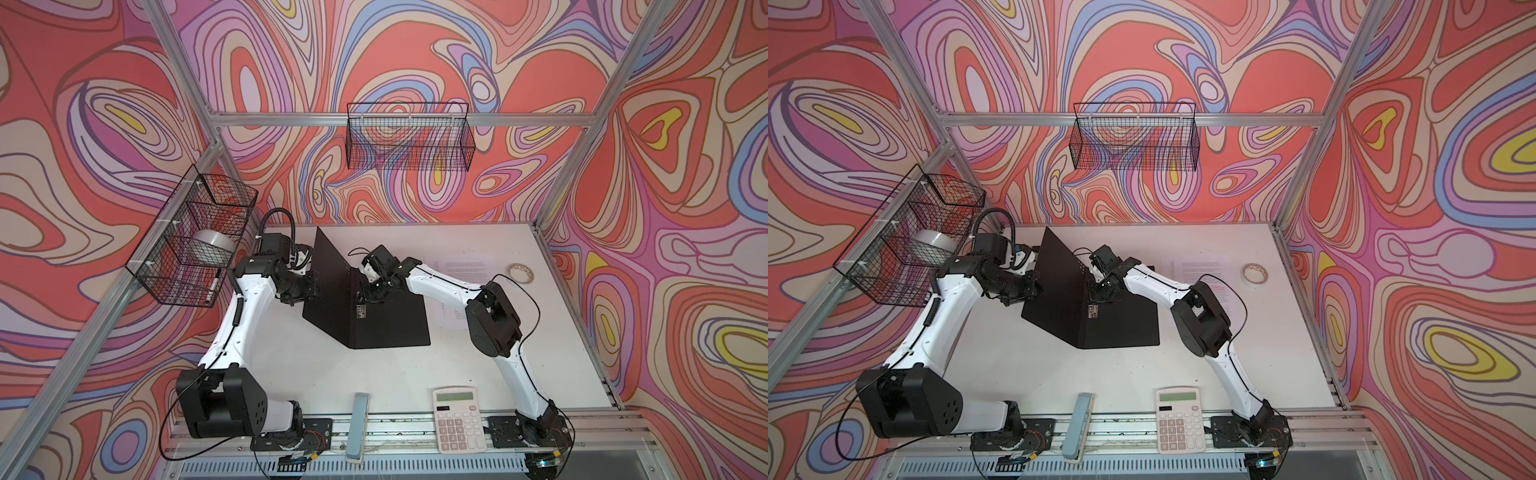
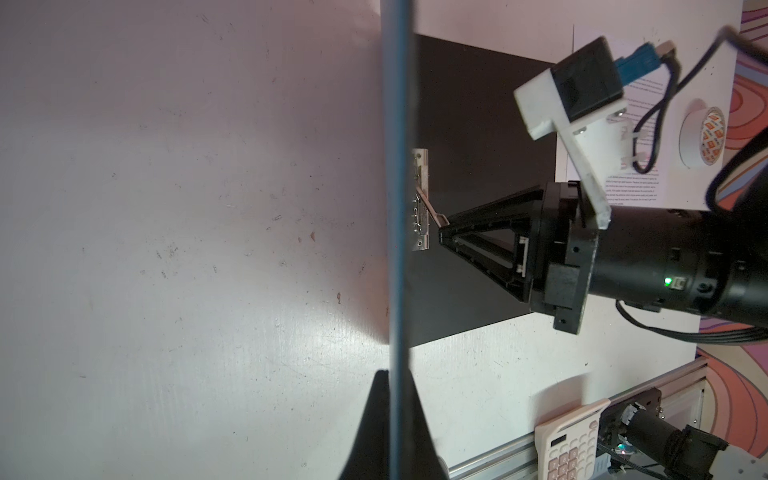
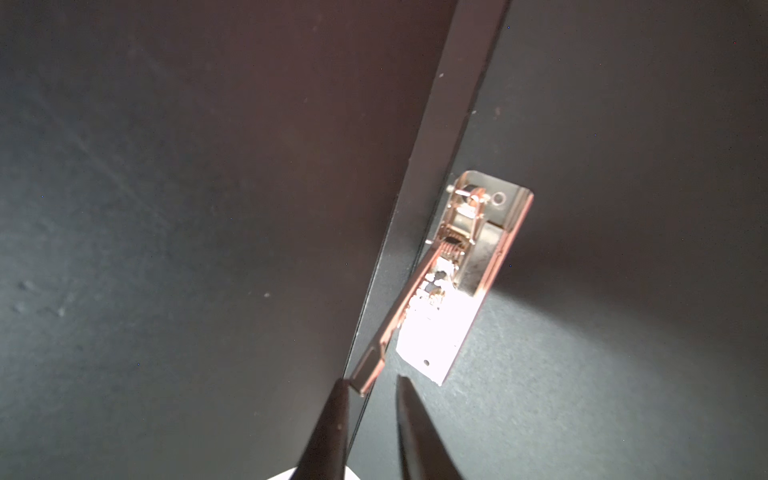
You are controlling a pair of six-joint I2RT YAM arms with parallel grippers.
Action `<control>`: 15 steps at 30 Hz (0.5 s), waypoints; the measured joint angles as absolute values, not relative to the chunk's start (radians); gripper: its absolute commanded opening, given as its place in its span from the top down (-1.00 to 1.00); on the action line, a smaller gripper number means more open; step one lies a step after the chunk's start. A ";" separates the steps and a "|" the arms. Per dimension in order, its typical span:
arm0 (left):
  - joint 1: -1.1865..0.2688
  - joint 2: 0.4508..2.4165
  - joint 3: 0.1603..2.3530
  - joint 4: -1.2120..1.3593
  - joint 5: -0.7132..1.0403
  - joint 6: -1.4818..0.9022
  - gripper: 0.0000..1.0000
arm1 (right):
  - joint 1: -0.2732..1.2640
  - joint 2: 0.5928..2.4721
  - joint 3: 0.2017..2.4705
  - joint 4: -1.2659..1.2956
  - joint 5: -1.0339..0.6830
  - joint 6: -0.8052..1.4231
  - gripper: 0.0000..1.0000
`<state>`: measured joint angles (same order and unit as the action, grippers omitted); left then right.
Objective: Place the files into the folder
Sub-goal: 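Lower the folder cover flat with the left gripper while the right gripper withdraws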
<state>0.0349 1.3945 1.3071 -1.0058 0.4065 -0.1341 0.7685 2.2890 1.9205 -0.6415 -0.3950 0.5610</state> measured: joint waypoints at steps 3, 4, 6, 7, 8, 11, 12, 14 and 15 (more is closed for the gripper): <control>0.035 1.394 1.307 -1.005 0.399 -0.123 1.00 | 0.767 2.283 1.930 -0.645 -0.379 0.559 0.34; 0.035 1.394 1.306 -1.003 0.396 -0.120 1.00 | 0.767 2.279 1.935 -0.643 -0.373 0.558 0.30; 0.035 1.392 1.298 -0.997 0.390 -0.113 1.00 | 0.767 2.264 1.944 -0.643 -0.359 0.558 0.26; 0.036 1.389 1.292 -0.992 0.387 -0.110 1.00 | 0.767 2.251 1.947 -0.643 -0.350 0.558 0.25; 0.037 1.385 1.286 -0.988 0.383 -0.108 1.00 | 0.767 2.237 1.947 -0.643 -0.339 0.556 0.25; 0.039 1.373 1.268 -0.976 0.373 -0.104 1.00 | 0.766 2.188 1.947 -0.644 -0.311 0.551 0.25; 0.039 1.370 1.263 -0.973 0.370 -0.104 1.00 | 0.766 2.173 1.946 -0.644 -0.303 0.550 0.26; 0.039 1.363 1.246 -0.960 0.362 -0.101 1.00 | 0.765 2.133 1.942 -0.644 -0.281 0.543 0.27; 0.040 1.358 1.236 -0.951 0.357 -0.101 1.00 | 0.764 2.112 1.934 -0.644 -0.270 0.540 0.28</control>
<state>0.0402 1.3582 1.2362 -0.9508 0.3573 -0.1005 0.7643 2.1124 1.9339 -0.6441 -0.2699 0.5396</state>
